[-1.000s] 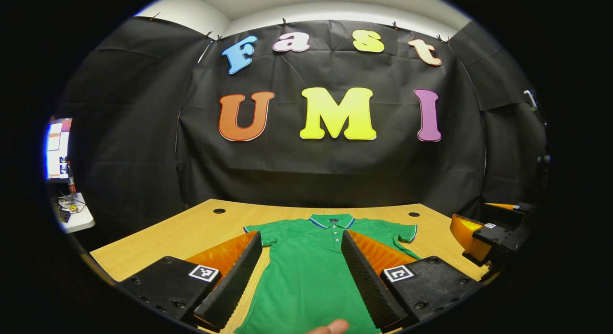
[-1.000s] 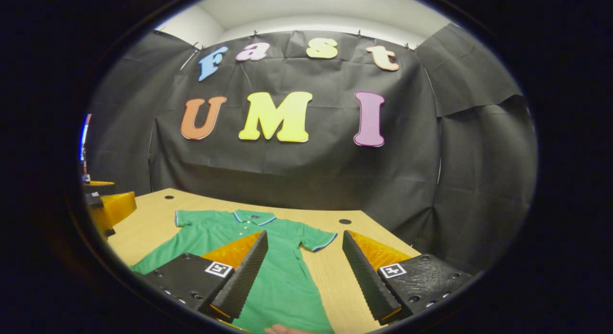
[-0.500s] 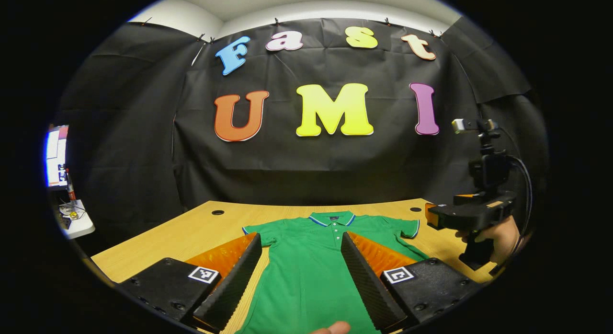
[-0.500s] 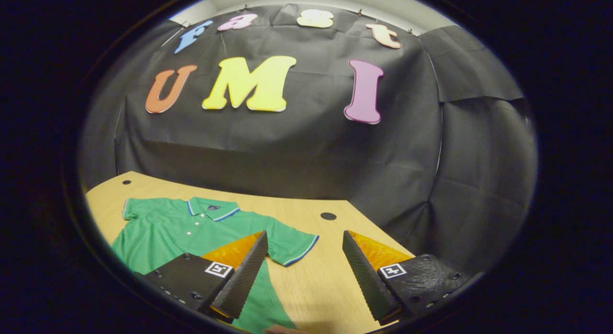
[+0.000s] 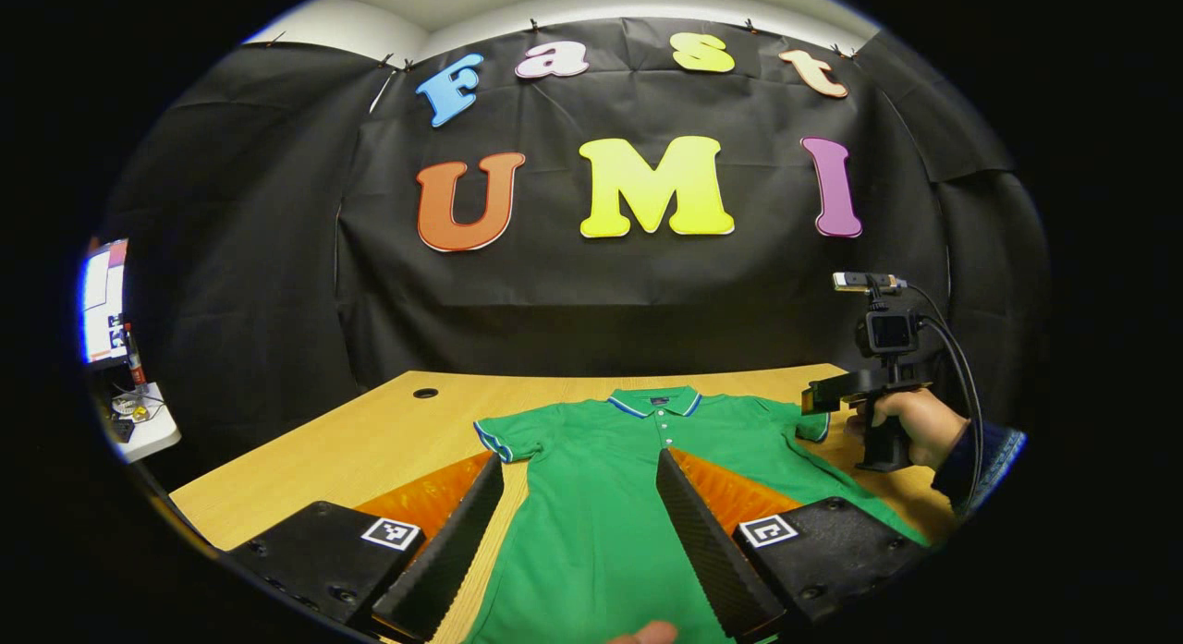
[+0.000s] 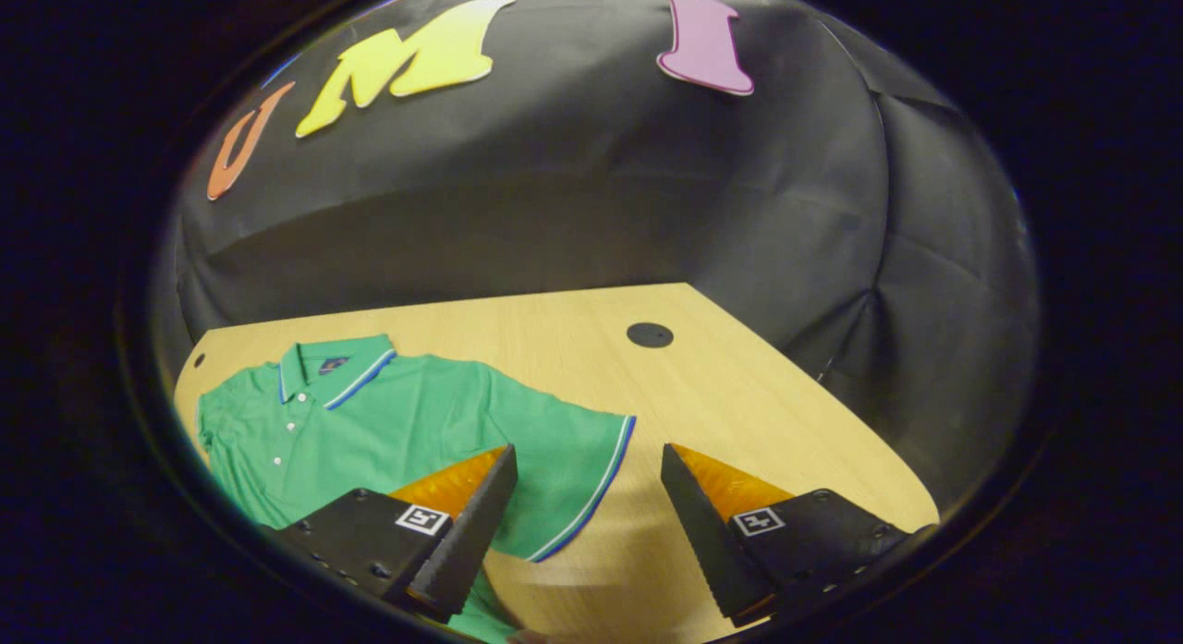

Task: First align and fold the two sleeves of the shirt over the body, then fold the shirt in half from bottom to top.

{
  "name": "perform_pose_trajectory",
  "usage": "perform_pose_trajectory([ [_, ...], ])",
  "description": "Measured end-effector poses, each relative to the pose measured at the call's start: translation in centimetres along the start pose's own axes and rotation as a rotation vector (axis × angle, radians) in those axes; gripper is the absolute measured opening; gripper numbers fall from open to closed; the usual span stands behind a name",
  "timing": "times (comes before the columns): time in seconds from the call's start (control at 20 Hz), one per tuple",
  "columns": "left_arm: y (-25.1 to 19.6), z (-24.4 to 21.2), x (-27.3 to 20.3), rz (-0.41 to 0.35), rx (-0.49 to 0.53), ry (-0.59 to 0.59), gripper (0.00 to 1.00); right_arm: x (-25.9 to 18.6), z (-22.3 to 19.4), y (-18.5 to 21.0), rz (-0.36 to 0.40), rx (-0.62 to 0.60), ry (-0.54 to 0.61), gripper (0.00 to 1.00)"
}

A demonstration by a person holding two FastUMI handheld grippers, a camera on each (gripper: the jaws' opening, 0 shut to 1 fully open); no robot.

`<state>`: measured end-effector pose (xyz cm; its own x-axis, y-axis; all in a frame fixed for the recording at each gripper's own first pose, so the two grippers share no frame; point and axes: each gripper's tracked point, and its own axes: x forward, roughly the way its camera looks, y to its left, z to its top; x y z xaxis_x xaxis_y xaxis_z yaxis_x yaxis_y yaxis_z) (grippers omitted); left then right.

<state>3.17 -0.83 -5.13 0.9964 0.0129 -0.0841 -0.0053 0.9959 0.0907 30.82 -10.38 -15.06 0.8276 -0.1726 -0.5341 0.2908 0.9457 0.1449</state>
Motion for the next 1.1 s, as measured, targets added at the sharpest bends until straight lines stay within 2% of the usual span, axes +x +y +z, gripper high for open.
perform_pose_trajectory([
  [0.15, 0.3, -0.5, 0.4, 0.004, -0.009, 0.014, 1.00, 2.0, -1.2, 0.4, 0.014, 0.028, 0.048, 0.95],
  [0.2, 0.4, -0.7, 0.5, 0.006, -0.011, 0.019, 1.00, 2.1, -1.5, 0.7, 0.041, 0.052, 0.063, 0.94],
  [0.3, 0.3, -0.7, 0.5, 0.011, -0.012, 0.025, 1.00, 2.8, -0.9, 0.4, 0.028, 0.080, 0.041, 0.84],
  [0.45, 0.1, -0.8, 0.5, 0.007, -0.011, 0.028, 1.00, 3.4, -0.5, 1.2, 0.060, 0.081, 0.048, 0.45],
  [0.6, 0.3, -0.6, 0.5, 0.010, -0.006, 0.019, 1.00, 3.7, -0.4, 2.1, 0.118, 0.065, 0.041, 0.14],
  [0.65, 0.3, -0.6, 0.5, 0.011, -0.006, 0.018, 1.00, 3.6, -0.3, 2.1, 0.132, 0.054, 0.045, 0.08],
  [0.75, 0.5, -0.6, 0.5, 0.016, -0.008, 0.018, 1.00, 3.8, -0.1, 2.1, 0.145, 0.036, 0.037, 0.01],
  [1.0, 0.7, -0.6, 0.6, 0.022, -0.007, 0.021, 1.00, 2.4, 2.2, 2.2, 0.123, -0.103, -0.043, 0.00],
  [1.1, 0.6, -0.6, 0.5, 0.022, -0.007, 0.018, 1.00, 1.3, 3.9, 3.4, 0.113, -0.155, -0.100, 0.00],
])
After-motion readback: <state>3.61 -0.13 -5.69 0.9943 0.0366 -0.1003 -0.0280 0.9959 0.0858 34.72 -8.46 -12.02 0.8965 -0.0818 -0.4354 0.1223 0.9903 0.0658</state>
